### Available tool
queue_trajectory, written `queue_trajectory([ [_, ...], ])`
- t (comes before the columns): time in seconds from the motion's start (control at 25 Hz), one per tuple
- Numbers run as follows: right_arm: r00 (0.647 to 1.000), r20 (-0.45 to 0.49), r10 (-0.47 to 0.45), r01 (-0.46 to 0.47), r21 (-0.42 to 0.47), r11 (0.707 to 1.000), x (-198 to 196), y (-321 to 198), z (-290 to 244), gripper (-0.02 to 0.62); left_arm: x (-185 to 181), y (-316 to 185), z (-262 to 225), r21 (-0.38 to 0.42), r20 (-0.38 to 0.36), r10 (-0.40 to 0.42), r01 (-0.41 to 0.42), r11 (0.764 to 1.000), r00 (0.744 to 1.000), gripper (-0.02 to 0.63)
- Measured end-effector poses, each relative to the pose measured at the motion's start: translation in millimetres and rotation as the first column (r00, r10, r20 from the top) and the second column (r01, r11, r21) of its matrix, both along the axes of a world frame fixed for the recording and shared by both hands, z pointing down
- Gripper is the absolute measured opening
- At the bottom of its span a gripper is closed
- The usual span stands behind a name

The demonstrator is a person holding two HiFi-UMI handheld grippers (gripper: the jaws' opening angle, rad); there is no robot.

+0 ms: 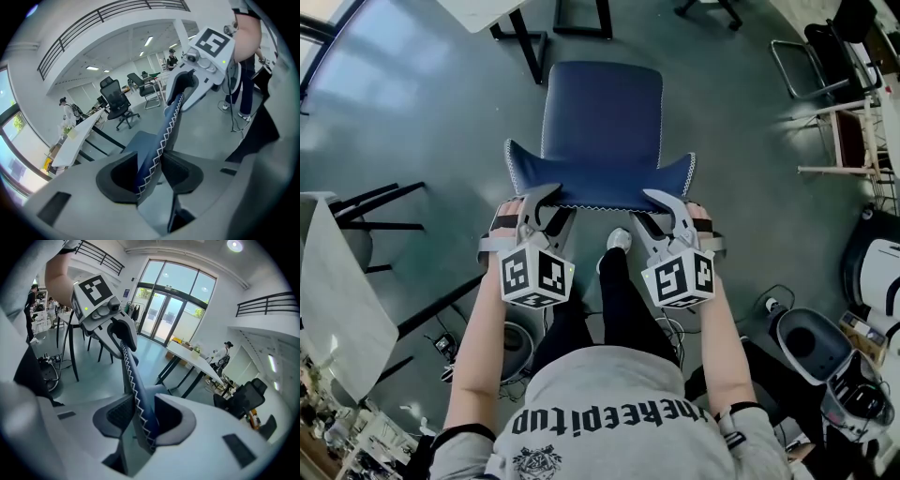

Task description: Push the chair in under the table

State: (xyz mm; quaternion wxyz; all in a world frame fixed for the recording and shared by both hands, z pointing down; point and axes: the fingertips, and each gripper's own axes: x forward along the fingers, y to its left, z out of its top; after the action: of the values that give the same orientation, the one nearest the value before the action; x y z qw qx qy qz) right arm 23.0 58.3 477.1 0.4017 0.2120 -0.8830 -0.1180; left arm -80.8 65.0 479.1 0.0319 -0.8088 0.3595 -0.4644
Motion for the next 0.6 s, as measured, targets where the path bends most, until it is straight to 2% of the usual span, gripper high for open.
queue_trajectory([
  [0.6,0.994,0.006,-0.105,0.105,-0.001,0.995,-5.1,0.4,1.9,0.116,-2.8,-2.4,1.4,-0.026,0.012,-0.043,0.043,0.999,0.999,0.167],
])
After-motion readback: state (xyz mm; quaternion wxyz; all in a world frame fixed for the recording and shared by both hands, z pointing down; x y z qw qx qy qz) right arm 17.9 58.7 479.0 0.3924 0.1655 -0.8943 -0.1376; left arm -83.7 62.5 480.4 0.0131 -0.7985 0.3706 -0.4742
